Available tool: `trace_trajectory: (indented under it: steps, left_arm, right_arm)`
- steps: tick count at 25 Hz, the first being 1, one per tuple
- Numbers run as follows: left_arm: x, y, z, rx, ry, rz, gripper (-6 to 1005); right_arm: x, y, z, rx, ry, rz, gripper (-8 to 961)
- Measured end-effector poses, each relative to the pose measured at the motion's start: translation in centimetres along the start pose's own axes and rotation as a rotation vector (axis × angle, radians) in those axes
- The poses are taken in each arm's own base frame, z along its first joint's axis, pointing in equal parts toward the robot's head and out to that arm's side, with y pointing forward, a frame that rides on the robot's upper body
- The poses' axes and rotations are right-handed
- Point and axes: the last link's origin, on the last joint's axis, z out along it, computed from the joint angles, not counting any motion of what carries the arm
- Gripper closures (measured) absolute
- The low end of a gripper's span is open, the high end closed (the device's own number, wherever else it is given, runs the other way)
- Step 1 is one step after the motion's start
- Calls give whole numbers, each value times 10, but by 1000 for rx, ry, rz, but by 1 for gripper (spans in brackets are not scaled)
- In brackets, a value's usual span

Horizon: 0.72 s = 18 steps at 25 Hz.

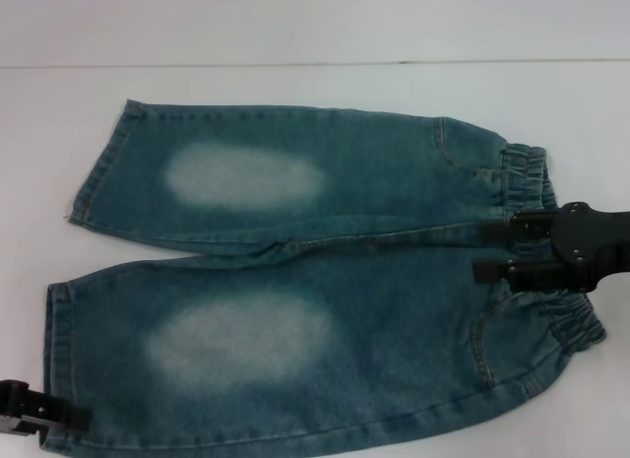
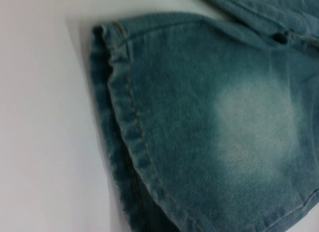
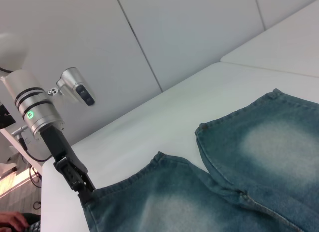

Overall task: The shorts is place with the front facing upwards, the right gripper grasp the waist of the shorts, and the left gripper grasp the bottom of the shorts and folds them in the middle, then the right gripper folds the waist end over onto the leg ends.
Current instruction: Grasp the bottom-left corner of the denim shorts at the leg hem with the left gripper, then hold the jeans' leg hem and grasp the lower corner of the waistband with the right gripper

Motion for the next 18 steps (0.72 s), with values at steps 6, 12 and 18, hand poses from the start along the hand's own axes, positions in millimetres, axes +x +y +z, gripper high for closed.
trace_trajectory:
  steps: [6, 12, 18]
  left_arm:
    - [0, 2, -1, -4, -1, 37, 640]
    - [1, 2, -2, 2, 6, 47, 829]
    - [3, 4, -1, -1, 11, 52, 923]
  right_arm:
    - [-1, -1, -1, 5, -6, 2, 222]
    - [-2, -2, -4, 15, -18, 5, 222]
    - [-5, -2, -5, 17, -21, 1, 222]
